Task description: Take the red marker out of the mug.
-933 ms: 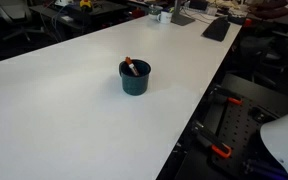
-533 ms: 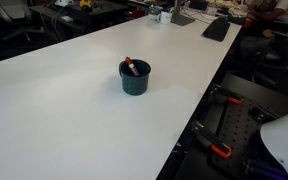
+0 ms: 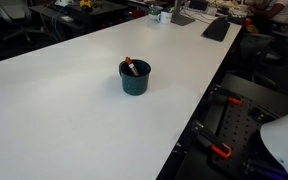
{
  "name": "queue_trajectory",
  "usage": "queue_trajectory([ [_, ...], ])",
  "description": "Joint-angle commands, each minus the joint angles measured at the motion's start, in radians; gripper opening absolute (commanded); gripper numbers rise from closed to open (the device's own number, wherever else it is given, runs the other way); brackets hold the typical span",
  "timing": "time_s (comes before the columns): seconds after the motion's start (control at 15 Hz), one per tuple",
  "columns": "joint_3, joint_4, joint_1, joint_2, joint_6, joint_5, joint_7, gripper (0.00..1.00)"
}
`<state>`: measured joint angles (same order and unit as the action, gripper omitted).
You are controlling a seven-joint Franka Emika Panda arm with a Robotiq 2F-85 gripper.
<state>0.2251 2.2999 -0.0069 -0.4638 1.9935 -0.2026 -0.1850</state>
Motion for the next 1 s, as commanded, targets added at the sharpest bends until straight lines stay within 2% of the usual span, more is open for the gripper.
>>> queue_trajectory([
  [0.0,-0.021,-0.002,0.025,0.003,-0.004,-0.011,-0.01,1.0],
  [0.73,-0.021,-0.002,0.025,0.003,-0.004,-0.011,-0.01,1.0],
  [0.93,-0.033,0.042,0.028,0.006,0.034,-0.019,-0.002,1.0],
])
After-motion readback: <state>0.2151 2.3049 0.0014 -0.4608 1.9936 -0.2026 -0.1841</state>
